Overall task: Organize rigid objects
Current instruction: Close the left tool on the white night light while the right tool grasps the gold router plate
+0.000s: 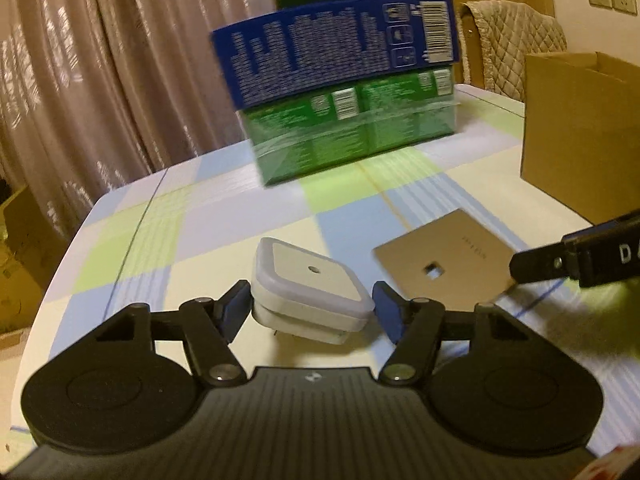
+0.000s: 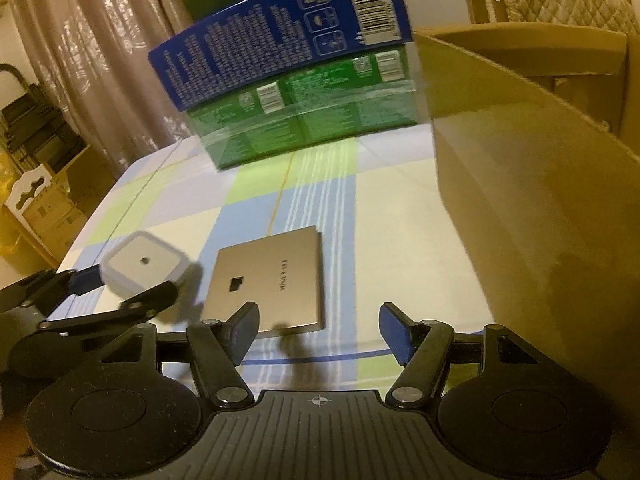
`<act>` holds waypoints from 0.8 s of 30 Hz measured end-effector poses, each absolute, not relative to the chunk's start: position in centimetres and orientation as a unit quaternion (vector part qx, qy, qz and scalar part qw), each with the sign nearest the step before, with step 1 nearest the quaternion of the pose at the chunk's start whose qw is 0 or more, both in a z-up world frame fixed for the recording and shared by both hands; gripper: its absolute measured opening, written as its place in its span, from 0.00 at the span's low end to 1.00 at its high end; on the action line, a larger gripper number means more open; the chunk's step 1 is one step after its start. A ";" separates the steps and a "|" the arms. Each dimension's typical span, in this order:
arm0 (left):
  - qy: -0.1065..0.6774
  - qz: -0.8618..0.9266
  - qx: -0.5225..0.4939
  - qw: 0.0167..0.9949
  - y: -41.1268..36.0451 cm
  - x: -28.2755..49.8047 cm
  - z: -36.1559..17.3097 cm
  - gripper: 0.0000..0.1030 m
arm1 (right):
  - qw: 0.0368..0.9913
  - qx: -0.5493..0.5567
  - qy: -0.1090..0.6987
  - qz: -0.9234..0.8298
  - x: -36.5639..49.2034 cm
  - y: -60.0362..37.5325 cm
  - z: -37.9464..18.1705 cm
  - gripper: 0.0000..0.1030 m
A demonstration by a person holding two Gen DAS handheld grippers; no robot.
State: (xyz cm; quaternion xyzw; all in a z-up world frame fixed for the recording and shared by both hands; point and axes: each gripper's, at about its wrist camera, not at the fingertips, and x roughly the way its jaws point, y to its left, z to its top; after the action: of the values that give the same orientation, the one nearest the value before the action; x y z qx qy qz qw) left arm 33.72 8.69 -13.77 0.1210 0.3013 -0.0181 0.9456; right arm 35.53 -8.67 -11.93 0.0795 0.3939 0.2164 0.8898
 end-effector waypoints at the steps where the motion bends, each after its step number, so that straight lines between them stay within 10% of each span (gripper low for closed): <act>1: 0.303 -0.017 0.113 0.946 9.3 33.3 -13.6 0.61 | 0.889 0.075 0.395 0.221 35.4 -8.3 -12.0 0.62; 24: 0.290 0.008 0.042 0.956 14.3 29.7 -14.7 0.74 | 0.914 -0.063 0.328 0.228 36.3 -0.5 -14.4 0.91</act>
State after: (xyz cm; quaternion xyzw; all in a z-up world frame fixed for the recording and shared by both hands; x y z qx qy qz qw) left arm 29.73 14.32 -14.67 0.0424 0.2899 0.0083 0.9561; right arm 36.27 -0.51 -14.44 -0.0627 0.3281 0.2282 0.9145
